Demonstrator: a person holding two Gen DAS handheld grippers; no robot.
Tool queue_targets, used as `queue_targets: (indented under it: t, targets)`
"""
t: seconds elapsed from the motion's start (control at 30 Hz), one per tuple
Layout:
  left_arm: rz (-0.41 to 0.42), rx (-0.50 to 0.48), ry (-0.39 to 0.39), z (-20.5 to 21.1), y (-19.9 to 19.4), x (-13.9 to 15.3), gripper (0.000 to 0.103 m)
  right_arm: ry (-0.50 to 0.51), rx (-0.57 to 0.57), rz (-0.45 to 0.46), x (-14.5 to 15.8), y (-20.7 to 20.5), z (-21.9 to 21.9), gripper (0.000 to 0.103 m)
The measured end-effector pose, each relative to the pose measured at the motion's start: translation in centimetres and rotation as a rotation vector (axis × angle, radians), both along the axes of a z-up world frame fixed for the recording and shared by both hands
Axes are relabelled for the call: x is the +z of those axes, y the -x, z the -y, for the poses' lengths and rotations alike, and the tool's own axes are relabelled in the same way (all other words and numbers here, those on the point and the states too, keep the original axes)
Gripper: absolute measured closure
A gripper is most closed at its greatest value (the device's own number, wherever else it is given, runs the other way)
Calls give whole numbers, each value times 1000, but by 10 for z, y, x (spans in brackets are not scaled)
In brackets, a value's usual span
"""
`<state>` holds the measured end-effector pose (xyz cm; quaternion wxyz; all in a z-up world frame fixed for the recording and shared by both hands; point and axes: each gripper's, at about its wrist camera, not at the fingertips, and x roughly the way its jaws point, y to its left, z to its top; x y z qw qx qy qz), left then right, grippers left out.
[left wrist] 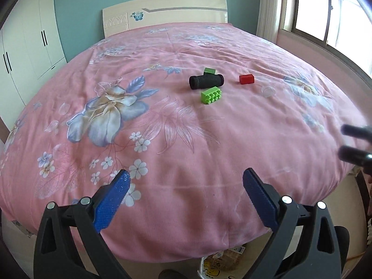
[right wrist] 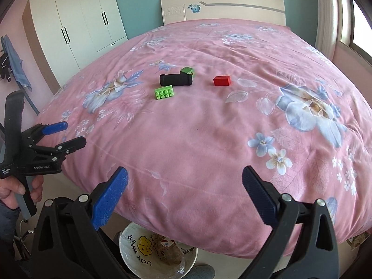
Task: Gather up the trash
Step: 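Move both open grippers back from the bin toward the bed items, then grasp the green Lego brick with the left gripper while the right gripper grasps the red block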
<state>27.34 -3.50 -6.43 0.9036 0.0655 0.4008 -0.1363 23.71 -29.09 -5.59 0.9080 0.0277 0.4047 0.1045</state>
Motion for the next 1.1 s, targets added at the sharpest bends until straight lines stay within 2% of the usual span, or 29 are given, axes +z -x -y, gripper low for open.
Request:
queue_targets:
  t: [0.2, 0.5, 0.67, 0.77, 0.87, 0.97, 1.1]
  targets:
    - [2, 3, 17, 6, -35, 1, 4, 23, -24, 7, -2, -28, 9, 7]
    - [-5, -91, 18, 44, -72, -5, 4, 69, -7, 15, -12, -70, 21, 7]
    - [-32, -187, 37, 64, -92, -12, 4, 85, 61, 43, -15, -100, 34, 7]
    - [-10, -221, -8, 74, -104, -15, 4, 126, 125, 58, -16, -125, 42, 7]
    - [-19, -205, -27, 77, -118, -20, 4, 174, 175, 53, -19, -149, 49, 7]
    - [-40, -159, -32, 80, -134, -27, 4, 181, 202, 49, -22, -171, 57, 7]
    - [-69, -125, -47, 88, -153, -38, 4, 190, 232, 15, -31, -197, 60, 18]
